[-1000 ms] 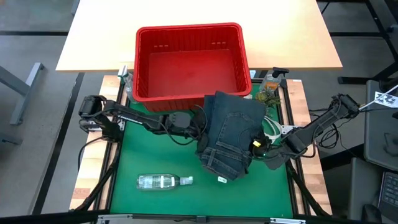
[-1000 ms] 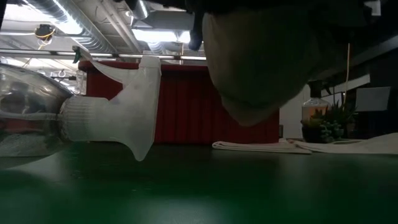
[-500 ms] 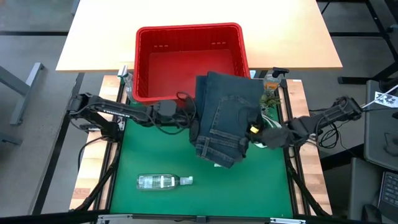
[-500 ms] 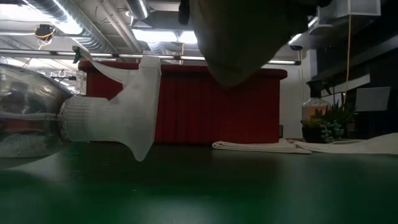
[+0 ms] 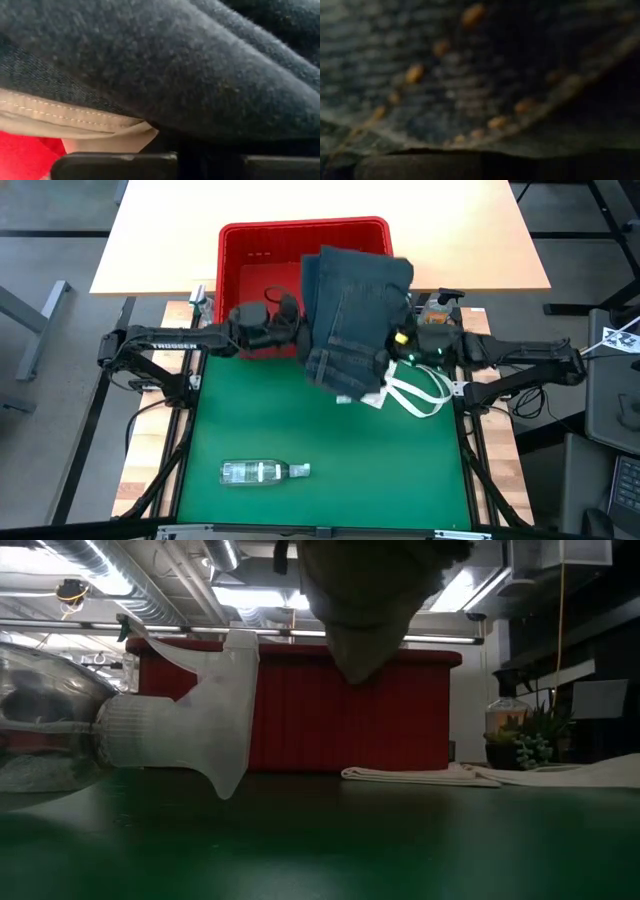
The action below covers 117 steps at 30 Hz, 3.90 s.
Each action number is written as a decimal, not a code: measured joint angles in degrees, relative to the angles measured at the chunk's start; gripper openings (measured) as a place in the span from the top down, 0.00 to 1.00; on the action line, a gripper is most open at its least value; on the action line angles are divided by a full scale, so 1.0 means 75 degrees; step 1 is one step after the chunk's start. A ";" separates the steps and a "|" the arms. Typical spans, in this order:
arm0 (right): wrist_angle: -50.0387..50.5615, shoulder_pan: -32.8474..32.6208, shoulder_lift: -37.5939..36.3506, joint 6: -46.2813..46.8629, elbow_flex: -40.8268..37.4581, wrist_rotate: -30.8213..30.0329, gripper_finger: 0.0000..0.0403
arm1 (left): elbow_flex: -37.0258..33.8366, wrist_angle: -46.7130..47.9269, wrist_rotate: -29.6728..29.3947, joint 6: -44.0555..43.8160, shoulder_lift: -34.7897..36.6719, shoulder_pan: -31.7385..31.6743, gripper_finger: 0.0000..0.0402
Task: Fold laundry
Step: Put the stack of folded clothes into the red bin
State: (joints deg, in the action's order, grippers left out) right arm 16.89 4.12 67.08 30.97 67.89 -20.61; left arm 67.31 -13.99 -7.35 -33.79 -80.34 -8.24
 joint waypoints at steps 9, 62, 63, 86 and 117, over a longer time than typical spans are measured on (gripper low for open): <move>-0.0948 0.2122 0.0854 -0.0629 0.0295 0.2032 0.93 | 0.0652 0.1109 0.0101 0.0330 -0.0012 -0.1326 1.00; 0.2743 0.5482 0.7468 -0.3473 0.6248 0.4537 0.93 | 0.0629 0.3508 0.0911 0.1593 -0.2170 -0.5256 1.00; 0.2854 0.5482 0.7547 -0.3546 0.6249 0.4488 0.93 | 0.0629 0.3649 0.0908 0.1659 -0.2271 -0.5247 1.00; 0.4717 0.5505 0.7741 -0.3624 0.6327 0.3298 0.58 | 0.0629 0.4458 0.0806 0.1994 -0.3202 -0.5219 0.76; 0.6016 0.5287 0.8410 -0.4586 0.8860 0.4355 0.59 | 0.0646 0.3458 0.1674 0.2646 -0.1793 -0.4944 0.77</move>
State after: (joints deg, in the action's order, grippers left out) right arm 62.02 43.77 130.15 -3.42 134.34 12.05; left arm 72.16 11.94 5.20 -13.95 -93.78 -45.32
